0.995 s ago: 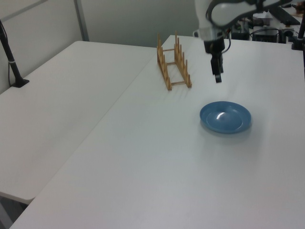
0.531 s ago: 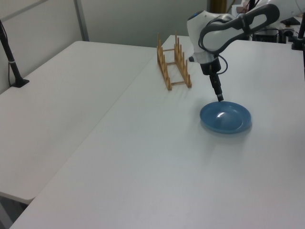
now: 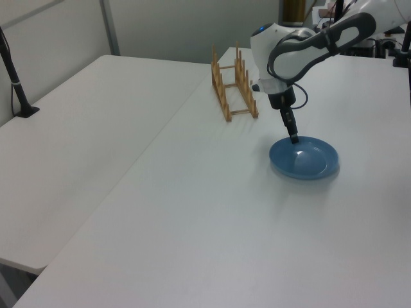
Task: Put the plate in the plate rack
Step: 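Close the gripper on the plate rim and tilt the plate up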
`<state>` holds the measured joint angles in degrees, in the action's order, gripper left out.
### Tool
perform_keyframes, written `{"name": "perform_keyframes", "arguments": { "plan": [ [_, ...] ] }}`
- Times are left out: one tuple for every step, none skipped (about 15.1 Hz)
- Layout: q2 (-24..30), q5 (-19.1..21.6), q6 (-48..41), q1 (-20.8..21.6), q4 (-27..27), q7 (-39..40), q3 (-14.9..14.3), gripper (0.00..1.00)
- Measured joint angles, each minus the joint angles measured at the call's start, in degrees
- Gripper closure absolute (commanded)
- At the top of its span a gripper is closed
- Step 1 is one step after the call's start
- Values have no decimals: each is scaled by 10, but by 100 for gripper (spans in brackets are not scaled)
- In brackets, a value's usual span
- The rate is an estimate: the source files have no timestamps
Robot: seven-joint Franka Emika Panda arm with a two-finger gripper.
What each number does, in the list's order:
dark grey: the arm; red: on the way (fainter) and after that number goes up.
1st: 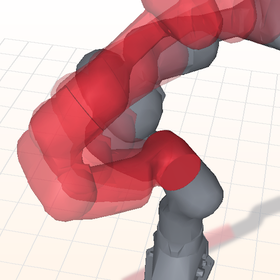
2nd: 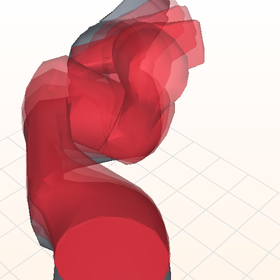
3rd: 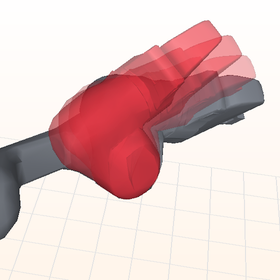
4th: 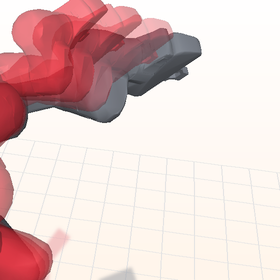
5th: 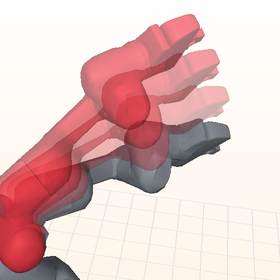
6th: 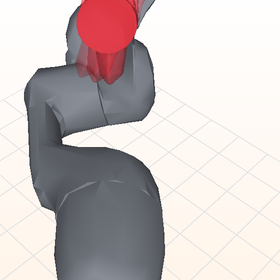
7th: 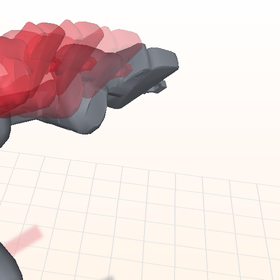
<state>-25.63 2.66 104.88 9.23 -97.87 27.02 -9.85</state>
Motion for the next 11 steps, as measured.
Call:
{"name": "perform_keyframes", "arguments": {
  "plan": [
    [-3,0,8,1,-3,0,0,70],
    [-7,0,15,2,-5,0,0,80],
    [-10,-1,18,2,-6,0,0,91],
    [-10,-3,19,2,-5,1,0,100],
    [-9,-3,18,3,-4,4,0,100],
    [-6,-3,17,3,-3,9,0,100],
    [-4,-3,17,4,-3,10,0,100],
    [-5,-3,17,6,-3,10,0,100],
    [-5,-3,17,8,-3,10,0,100],
    [-4,-3,17,10,-2,10,0,100],
    [-4,-3,17,13,-1,10,0,100]
  ]
}}
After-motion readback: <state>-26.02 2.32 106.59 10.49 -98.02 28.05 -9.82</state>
